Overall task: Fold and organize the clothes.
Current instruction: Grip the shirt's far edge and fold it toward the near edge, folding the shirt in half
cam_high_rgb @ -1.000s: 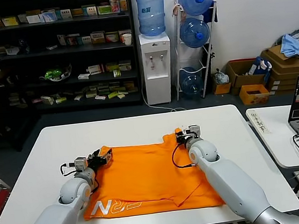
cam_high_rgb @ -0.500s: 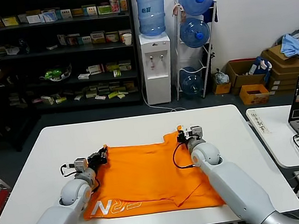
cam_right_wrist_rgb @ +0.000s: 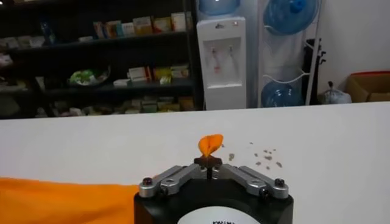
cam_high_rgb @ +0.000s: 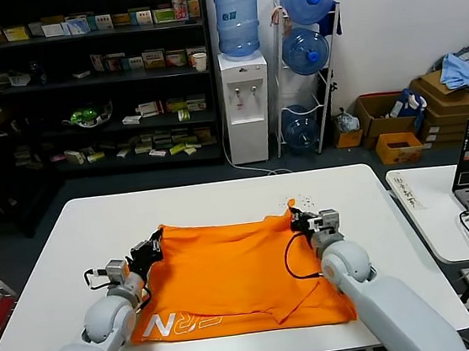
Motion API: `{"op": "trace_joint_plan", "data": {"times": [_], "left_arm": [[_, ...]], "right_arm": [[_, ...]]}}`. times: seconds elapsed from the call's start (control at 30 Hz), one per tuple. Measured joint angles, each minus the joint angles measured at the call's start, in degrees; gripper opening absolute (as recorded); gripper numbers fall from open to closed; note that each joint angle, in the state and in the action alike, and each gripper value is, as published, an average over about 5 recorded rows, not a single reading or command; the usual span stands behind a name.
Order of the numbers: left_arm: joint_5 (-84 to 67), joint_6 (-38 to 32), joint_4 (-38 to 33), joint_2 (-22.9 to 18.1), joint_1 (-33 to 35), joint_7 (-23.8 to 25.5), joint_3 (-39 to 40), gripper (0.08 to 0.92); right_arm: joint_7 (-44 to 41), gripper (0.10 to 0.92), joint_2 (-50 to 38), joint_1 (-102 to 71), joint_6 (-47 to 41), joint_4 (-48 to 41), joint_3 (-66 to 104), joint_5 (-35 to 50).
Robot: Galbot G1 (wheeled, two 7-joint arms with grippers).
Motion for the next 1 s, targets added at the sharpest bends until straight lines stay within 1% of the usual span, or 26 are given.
{"op": "trace_joint_plan", "data": {"times": [0.23, 0.47, 0.73, 1.0], "left_arm": [[1.9, -1.6, -6.9, 0.0, 7.4, 0.8, -4.5, 0.091], [4.1, -1.8, -13.0, -0.4, 13.9, 0.9, -9.0, 0.091], [5.6, -2.5, -17.7, -0.8, 20.9, 1.3, -12.8, 0.091], [6.7, -2.6, -20.3, -1.7, 26.8, 1.2, -15.1, 0.091]], "right_arm": [[1.2, 0.126, -4.7, -8.6, 0.0, 9.9, 3.3, 0.7], [2.9, 0.126, -7.7, -16.4, -0.7, 17.9, 6.5, 1.2], [4.9, 0.126, -9.2, -23.3, -1.6, 24.2, 9.3, 2.1], [6.1, 0.138, -10.8, -28.4, -2.7, 28.6, 11.8, 2.8]]}}
